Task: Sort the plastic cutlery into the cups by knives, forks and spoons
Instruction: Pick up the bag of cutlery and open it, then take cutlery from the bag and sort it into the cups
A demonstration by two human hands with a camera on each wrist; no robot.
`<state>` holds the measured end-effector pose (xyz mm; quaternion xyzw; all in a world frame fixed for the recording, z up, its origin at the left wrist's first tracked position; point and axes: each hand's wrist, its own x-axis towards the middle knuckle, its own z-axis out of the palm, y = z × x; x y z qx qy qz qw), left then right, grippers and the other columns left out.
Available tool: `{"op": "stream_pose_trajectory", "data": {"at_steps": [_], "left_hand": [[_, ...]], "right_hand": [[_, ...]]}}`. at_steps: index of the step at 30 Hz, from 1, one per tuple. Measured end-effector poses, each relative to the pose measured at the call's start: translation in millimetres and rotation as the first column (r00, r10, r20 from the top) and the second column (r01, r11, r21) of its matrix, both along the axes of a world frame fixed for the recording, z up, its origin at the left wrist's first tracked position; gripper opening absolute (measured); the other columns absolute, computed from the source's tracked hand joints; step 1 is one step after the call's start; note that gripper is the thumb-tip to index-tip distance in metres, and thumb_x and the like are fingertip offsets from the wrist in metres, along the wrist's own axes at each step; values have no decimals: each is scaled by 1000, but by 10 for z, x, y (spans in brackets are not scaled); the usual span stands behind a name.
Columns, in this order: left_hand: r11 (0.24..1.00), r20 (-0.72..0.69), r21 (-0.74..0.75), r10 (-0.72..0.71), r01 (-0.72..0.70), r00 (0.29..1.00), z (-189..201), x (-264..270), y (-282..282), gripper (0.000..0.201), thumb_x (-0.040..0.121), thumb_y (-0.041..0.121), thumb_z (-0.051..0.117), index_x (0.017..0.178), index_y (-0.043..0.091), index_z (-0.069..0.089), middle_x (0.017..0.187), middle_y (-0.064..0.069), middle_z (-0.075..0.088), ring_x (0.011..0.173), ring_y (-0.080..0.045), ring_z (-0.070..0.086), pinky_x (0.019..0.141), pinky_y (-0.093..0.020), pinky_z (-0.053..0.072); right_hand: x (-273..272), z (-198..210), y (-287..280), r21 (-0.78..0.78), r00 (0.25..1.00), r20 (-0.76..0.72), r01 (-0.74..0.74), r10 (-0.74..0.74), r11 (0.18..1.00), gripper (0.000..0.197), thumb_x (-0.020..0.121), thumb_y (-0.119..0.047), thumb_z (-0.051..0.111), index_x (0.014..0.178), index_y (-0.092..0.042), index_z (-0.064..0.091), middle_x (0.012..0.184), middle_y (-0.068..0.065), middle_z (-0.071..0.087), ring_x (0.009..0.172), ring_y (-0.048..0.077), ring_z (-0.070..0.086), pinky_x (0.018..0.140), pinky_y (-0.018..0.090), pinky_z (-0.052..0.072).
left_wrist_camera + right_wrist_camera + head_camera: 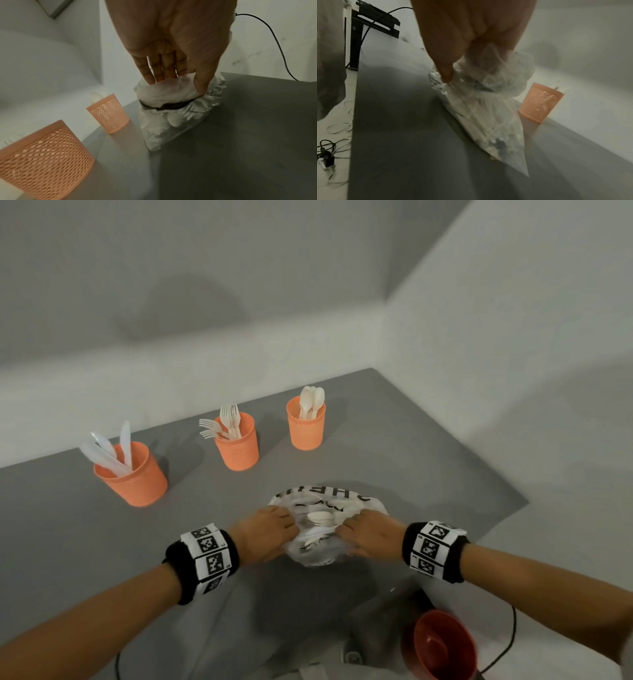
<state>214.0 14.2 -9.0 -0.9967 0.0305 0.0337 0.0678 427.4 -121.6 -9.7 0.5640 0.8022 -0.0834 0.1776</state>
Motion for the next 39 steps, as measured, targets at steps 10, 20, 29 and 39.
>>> {"op": "stream_pose_trajectory", "data": {"at_steps": [10,20,29,39], "left_hand": [[992,359,7,118,-130,926,116,74,129,14,70,18,38,83,23,38,61,4,59,49,-13,56,41,-19,41],[953,179,-220,250,-209,951,-411,-401,-74,26,70,35,47,96,29,49,93,6,63,84,-10,56,70,-20,53],[522,164,-726,763,-447,625,-207,-164,-234,18,81,26,62,94,16,67,125,-8,41,109,-15,40,94,-30,36],[391,-4,-765,791,-511,612,-14,110,-319,55,84,-2,49,137,6,38,135,-14,38,116,-31,50,101,-34,38]], "right_hand": [[235,54,26,621,988,-81,151,-129,769,84,39,0,82,110,-25,46,62,-1,55,50,15,52,45,20,39],[150,-428,-528,442,1000,2,21,-24,897,63,74,-49,57,132,-33,38,111,3,64,94,17,66,77,29,55],[-140,-66,-352,450,842,-405,524,-357,724,33,91,-39,42,79,-25,69,122,8,57,110,26,56,85,40,48],[-65,-56,-229,171,559,-587,793,-586,585,52,86,1,42,136,-11,40,124,11,51,96,28,57,78,33,47]]}}
